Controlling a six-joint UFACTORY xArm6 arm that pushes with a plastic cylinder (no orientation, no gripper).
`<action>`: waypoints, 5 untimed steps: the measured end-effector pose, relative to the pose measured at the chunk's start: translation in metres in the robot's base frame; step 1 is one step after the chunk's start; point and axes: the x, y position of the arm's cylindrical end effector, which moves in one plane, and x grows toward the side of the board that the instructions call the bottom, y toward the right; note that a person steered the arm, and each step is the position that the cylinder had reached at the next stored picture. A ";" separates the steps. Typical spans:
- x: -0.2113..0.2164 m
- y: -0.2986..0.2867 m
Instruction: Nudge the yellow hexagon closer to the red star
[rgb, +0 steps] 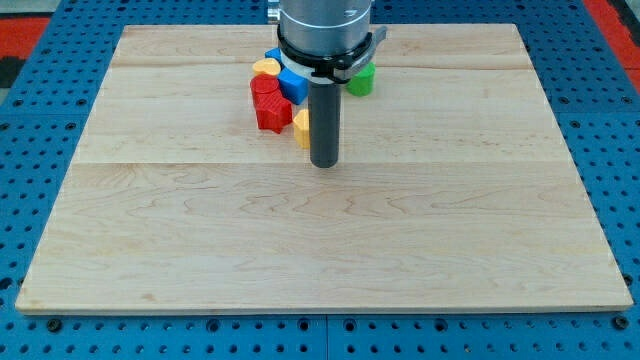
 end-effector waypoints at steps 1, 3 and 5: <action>0.000 0.000; -0.018 0.012; -0.022 0.014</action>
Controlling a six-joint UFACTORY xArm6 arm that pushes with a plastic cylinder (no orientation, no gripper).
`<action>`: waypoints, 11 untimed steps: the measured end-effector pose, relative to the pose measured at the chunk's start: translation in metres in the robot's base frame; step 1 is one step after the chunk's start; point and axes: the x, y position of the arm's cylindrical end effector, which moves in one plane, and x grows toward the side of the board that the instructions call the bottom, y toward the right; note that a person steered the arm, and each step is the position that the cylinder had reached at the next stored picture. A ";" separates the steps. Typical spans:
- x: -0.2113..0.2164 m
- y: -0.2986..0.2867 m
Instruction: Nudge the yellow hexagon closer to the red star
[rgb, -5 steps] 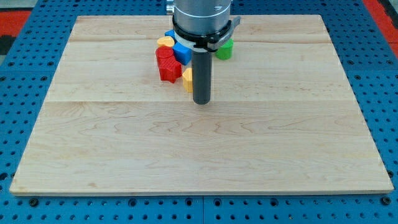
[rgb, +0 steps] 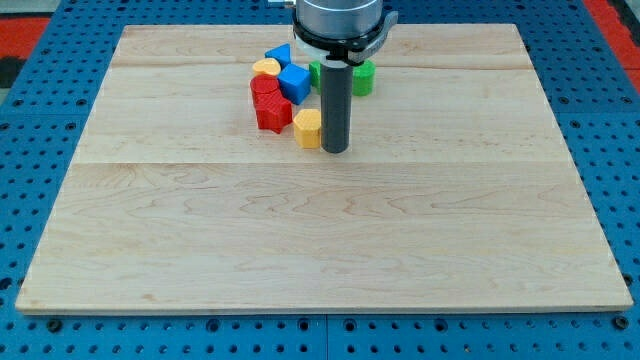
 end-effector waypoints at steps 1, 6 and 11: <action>0.002 -0.025; -0.002 -0.050; -0.001 -0.105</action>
